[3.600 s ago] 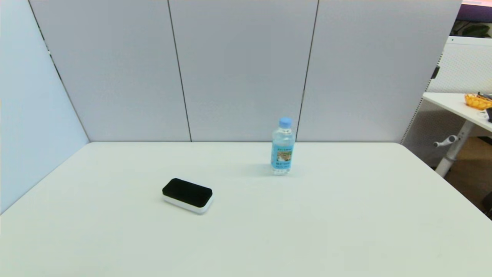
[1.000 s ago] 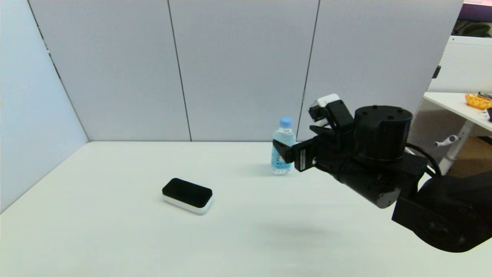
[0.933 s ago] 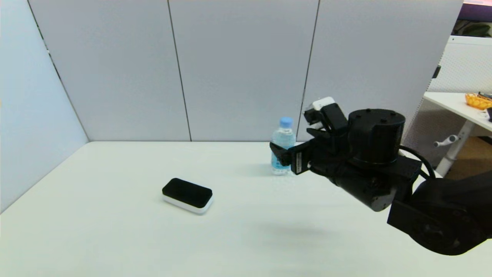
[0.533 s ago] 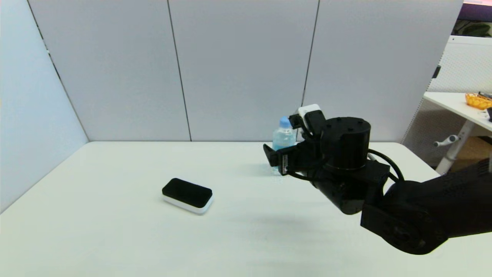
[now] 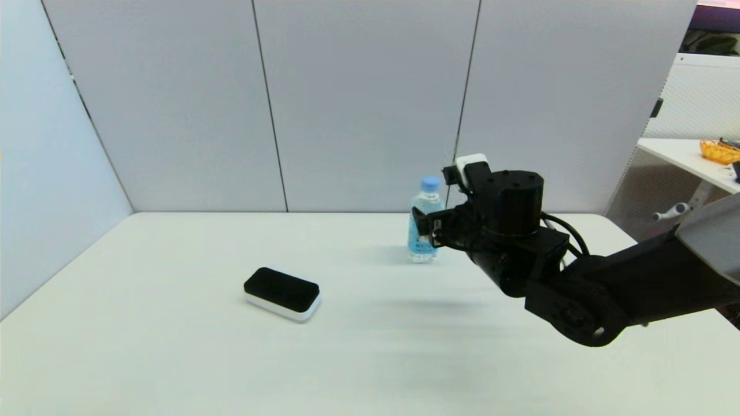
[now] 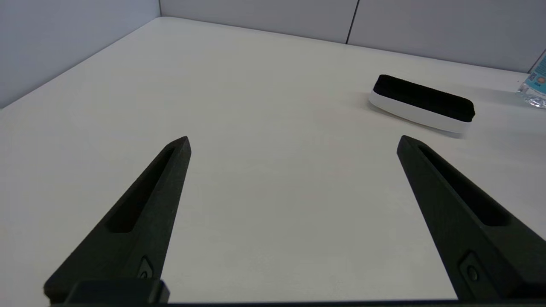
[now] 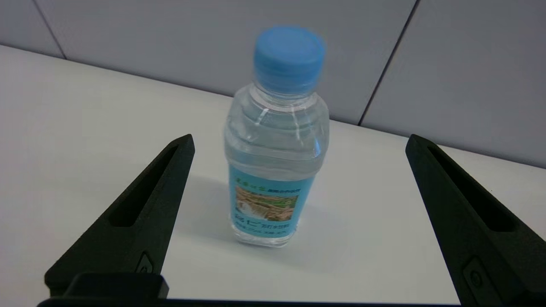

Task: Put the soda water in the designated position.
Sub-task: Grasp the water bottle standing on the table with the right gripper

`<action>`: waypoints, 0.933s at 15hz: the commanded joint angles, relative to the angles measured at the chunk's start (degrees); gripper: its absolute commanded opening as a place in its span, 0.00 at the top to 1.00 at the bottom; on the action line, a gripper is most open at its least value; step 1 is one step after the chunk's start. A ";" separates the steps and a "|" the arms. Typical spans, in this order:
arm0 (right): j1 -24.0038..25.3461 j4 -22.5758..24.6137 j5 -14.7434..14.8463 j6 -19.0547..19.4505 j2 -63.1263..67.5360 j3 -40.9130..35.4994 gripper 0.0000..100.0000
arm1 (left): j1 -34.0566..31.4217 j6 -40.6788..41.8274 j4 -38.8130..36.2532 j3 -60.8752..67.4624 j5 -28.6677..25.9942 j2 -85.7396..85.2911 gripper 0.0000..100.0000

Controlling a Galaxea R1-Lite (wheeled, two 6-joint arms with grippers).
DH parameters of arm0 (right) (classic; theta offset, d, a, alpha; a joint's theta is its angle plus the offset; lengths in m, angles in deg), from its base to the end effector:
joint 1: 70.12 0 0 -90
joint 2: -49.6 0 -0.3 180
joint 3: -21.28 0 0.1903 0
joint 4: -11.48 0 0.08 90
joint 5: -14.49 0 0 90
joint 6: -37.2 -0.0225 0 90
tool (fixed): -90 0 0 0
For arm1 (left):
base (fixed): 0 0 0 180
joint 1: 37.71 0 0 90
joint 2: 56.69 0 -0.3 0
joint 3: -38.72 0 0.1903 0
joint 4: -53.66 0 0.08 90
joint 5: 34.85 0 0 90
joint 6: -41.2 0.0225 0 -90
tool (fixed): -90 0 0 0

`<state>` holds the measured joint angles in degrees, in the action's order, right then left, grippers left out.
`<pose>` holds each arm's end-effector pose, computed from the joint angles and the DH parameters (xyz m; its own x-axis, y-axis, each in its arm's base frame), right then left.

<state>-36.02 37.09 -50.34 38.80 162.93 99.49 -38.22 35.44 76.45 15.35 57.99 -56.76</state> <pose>0.3146 0.2014 0.1494 0.9776 0.1483 -0.1495 -0.1638 0.9816 -0.0978 -0.0229 0.0009 0.0765 0.9982 0.0584 0.0113 -0.0570 0.9933 -0.1009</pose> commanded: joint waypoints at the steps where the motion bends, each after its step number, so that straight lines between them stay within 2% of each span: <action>1: -0.61 0.41 0.06 -0.37 1.98 0.17 0.00 | -0.02 -0.05 -0.04 0.00 0.06 -0.01 0.00; 5: -0.43 0.24 -0.20 -0.89 2.59 1.58 0.00 | -0.02 -0.05 -0.04 0.00 0.06 -0.01 0.00; 7: -0.17 -0.11 -0.11 -3.00 2.94 3.51 0.00 | -0.02 -0.05 -0.04 0.00 0.06 -0.01 0.00; 10: -0.26 -0.11 -0.11 -4.23 3.65 4.66 0.00 | -0.02 -0.05 -0.04 0.00 0.06 -0.01 0.00; 14: -0.61 0.15 -0.02 -4.59 5.14 5.62 0.00 | -0.02 -0.05 -0.04 0.00 0.06 -0.01 0.00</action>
<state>-36.52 36.76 -50.49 34.26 167.32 104.84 -38.22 35.44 76.45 15.35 57.97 -56.76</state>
